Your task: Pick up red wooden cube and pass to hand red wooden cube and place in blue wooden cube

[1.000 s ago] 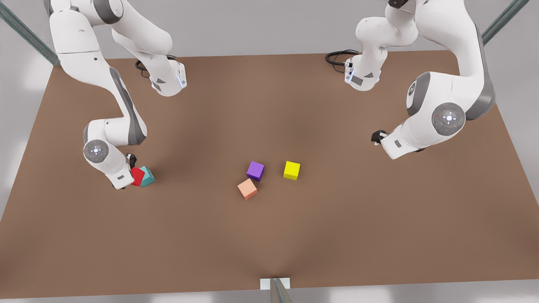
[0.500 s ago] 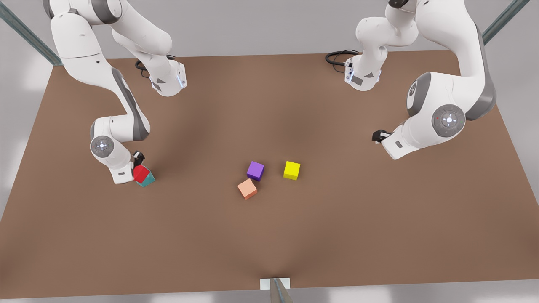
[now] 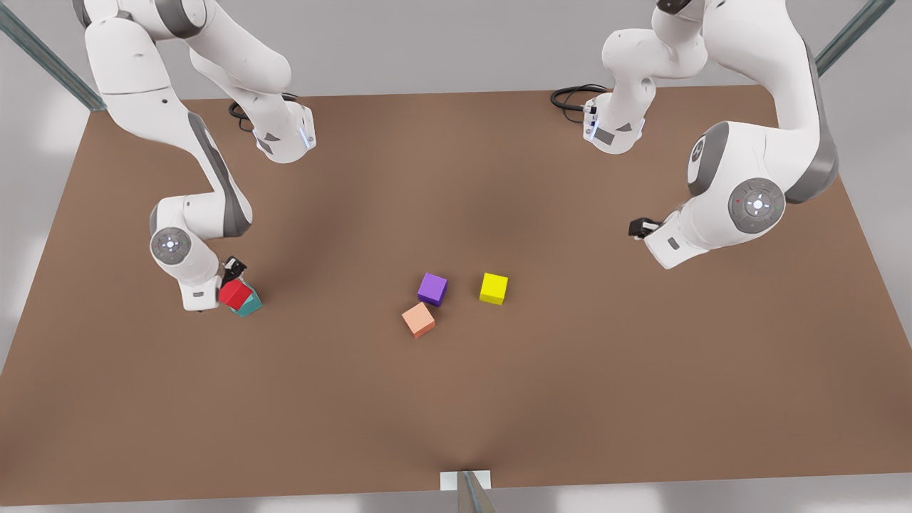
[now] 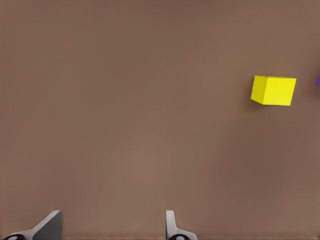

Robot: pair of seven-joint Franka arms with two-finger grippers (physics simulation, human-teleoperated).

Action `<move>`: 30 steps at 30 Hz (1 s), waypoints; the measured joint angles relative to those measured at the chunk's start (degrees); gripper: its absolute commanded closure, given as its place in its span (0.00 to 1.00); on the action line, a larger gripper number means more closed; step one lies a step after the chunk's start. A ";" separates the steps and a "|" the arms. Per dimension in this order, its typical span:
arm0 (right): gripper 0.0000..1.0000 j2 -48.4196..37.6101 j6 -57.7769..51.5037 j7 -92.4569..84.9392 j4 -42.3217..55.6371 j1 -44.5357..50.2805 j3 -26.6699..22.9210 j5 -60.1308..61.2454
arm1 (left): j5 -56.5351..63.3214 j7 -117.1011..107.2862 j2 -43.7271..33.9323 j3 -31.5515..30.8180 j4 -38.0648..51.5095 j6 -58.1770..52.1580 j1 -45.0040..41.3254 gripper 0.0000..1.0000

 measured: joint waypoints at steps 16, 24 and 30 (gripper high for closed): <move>0.00 -0.91 -23.77 6.45 27.66 2.59 4.55 14.53 | -0.02 -0.49 0.17 0.00 0.00 -0.81 -0.08 0.00; 0.00 -1.25 -45.33 19.66 46.87 1.94 1.67 16.76 | 0.00 -0.63 0.17 0.00 0.00 -0.82 -0.12 0.00; 0.00 -5.45 -49.73 26.82 41.09 1.12 1.33 18.28 | -0.10 -0.70 0.23 -0.94 0.05 -1.01 -0.44 0.00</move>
